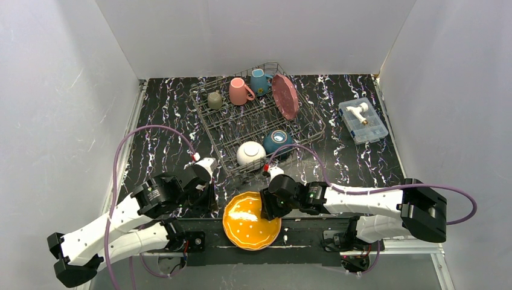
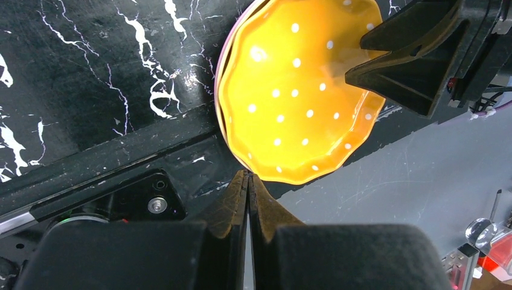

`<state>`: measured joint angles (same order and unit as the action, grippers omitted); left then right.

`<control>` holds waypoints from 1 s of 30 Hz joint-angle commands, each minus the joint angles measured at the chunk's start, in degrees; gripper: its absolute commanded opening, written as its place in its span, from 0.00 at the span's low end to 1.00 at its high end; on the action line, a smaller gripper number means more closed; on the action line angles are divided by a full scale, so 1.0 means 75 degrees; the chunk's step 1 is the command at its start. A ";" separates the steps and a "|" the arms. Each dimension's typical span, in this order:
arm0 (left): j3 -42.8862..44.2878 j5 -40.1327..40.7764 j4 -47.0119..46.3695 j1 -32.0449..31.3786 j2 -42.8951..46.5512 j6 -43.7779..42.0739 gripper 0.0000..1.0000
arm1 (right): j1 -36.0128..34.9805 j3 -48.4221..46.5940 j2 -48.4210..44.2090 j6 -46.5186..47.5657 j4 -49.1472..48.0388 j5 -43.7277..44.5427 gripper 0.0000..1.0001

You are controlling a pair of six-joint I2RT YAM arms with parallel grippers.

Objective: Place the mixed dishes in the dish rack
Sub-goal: Pick up the plate from the corner of the board.

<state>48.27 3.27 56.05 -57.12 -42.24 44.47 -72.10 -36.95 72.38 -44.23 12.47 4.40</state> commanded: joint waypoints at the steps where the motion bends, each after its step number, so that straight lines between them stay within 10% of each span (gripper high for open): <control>1: 0.0202 0.0272 0.0365 -0.0028 0.0135 -0.0082 0.00 | -0.0067 -0.0024 0.0058 -0.0135 -0.0279 0.0163 0.57; 7: -0.0062 0.0209 0.0274 -0.0035 0.0074 0.0066 0.03 | -0.0139 -0.0318 -0.0030 -0.0086 -0.0079 0.0243 0.57; 20: -0.1085 -0.0356 -0.0875 -0.0034 -0.0205 0.0367 0.41 | -0.0184 -0.0763 -0.0547 0.0023 0.0704 0.0725 0.57; 30: -0.1564 -0.0307 -0.1740 -0.0032 -0.0880 0.0338 0.46 | -0.0184 -0.0545 -0.0956 -0.0033 0.0845 0.0875 0.57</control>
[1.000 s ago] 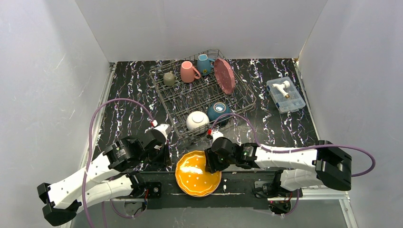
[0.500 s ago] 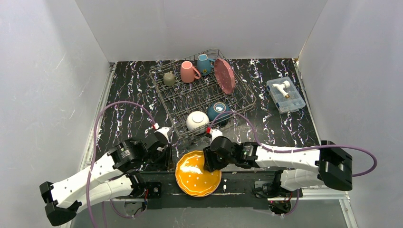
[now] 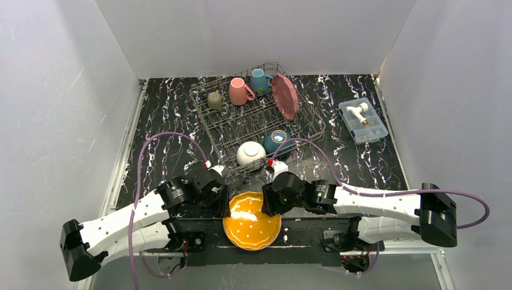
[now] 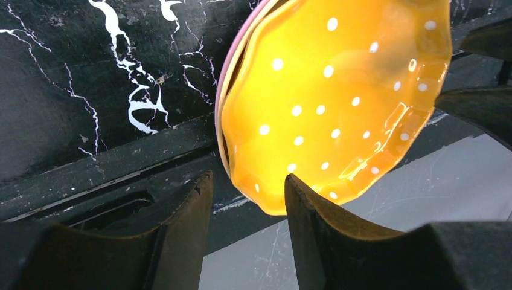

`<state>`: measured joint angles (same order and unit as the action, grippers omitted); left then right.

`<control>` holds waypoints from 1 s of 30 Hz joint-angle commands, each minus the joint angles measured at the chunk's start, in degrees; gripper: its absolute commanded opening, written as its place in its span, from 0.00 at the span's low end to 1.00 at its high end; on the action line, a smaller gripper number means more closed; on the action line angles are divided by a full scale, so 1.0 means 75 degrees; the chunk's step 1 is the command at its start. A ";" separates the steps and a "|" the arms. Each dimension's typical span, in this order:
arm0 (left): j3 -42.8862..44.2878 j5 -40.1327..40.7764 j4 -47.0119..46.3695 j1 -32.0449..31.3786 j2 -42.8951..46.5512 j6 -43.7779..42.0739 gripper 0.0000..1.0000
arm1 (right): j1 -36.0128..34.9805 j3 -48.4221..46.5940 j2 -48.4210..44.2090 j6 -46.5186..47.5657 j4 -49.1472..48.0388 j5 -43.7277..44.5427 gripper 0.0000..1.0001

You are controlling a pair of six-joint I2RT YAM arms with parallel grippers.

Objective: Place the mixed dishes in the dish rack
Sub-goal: Pick up the plate from the corner of the board.

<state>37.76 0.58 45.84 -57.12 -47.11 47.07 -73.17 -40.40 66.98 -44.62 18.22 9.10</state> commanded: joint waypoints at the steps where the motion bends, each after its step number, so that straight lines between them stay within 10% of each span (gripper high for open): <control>1: -0.0186 0.0052 -0.0452 -0.0030 -0.0296 -0.0015 0.45 | -0.0041 -0.0059 -0.0260 0.0011 0.0089 0.0251 0.57; 30: -0.0330 0.0323 -0.0685 -0.0029 -0.0922 -0.0101 0.33 | -0.0053 0.0231 -0.0319 -0.0135 -0.0123 0.0150 0.57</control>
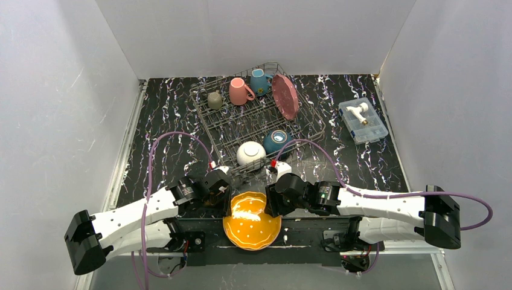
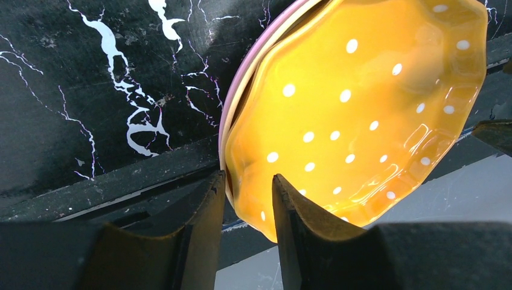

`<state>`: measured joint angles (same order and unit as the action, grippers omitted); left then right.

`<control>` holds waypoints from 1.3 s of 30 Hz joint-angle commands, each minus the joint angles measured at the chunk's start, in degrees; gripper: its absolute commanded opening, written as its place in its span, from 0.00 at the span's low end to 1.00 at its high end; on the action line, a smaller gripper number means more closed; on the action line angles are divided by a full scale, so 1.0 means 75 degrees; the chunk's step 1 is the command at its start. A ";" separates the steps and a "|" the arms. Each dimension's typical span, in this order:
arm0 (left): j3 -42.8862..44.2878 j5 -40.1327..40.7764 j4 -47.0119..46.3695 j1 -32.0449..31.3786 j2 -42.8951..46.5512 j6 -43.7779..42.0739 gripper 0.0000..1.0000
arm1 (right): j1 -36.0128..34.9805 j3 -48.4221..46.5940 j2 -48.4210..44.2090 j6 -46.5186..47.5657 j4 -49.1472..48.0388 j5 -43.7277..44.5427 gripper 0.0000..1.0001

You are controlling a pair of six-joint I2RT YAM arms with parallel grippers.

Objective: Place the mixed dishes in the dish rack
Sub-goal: Pick up the plate from the corner of the board.

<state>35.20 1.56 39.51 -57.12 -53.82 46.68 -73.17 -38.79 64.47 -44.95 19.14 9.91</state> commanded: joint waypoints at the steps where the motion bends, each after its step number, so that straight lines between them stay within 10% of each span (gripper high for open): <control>1: -0.0018 0.0149 0.0114 -0.0034 -0.0064 -0.0054 0.33 | -0.0053 0.0005 0.0018 -0.0089 -0.0243 0.0041 0.57; 39: -0.0572 -0.0479 -0.1285 -0.0025 -0.1241 -0.0086 0.09 | -0.0065 -0.0060 -0.0892 -0.0329 0.1503 0.0893 0.59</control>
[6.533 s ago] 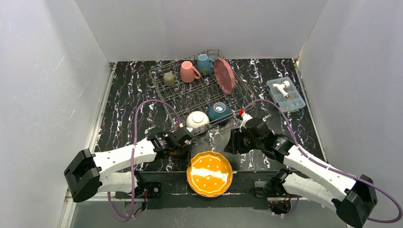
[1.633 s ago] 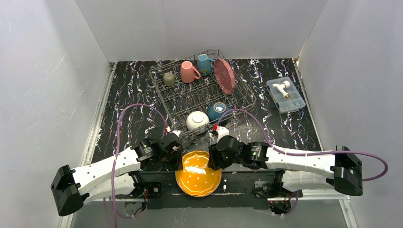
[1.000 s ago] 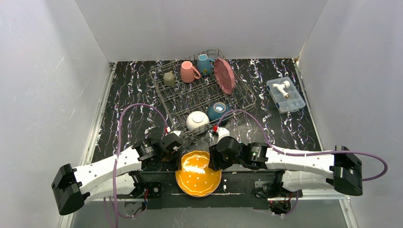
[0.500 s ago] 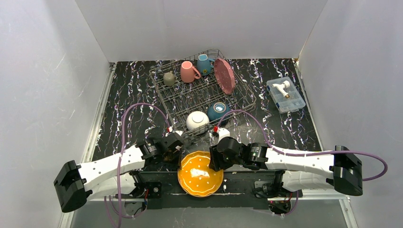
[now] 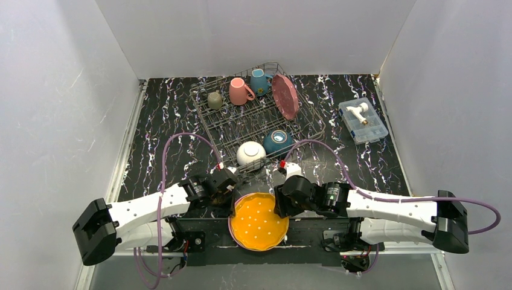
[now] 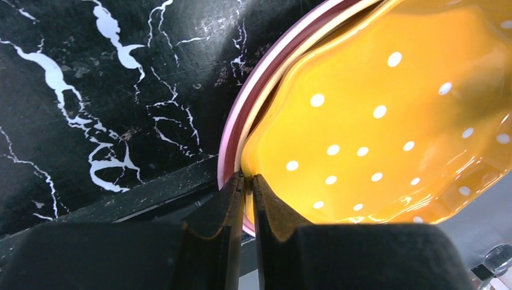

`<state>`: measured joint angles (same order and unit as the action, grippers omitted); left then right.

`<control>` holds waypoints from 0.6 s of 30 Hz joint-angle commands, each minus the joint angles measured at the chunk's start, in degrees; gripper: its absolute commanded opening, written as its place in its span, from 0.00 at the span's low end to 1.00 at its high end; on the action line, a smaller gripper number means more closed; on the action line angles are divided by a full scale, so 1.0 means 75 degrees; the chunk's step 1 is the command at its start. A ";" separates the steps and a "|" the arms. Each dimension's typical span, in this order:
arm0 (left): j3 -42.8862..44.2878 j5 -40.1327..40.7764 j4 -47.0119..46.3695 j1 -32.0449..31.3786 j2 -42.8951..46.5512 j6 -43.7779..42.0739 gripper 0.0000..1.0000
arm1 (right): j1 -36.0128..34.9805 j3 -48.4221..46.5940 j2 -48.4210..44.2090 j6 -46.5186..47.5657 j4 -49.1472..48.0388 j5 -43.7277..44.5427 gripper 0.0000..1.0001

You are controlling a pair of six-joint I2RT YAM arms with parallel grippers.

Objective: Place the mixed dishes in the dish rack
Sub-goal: Pick up the plate from the corner of the board.

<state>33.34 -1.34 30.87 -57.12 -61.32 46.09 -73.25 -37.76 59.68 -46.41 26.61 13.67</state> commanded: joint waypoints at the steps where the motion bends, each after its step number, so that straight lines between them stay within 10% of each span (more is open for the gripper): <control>1: -0.0340 -0.0109 -0.0167 -0.0026 -0.0256 -0.0004 0.09 | -0.0053 -0.0212 -0.0316 -0.0149 0.0577 0.0427 0.59; 18: -0.0450 -0.0194 -0.0331 -0.0027 -0.0318 -0.0028 0.08 | -0.0088 -0.0028 -0.0157 -0.0213 0.0319 0.0191 0.48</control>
<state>32.18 -3.22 26.15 -57.12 -62.59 46.28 -73.32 -37.69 57.74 -47.75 30.33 14.83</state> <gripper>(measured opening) 0.086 0.504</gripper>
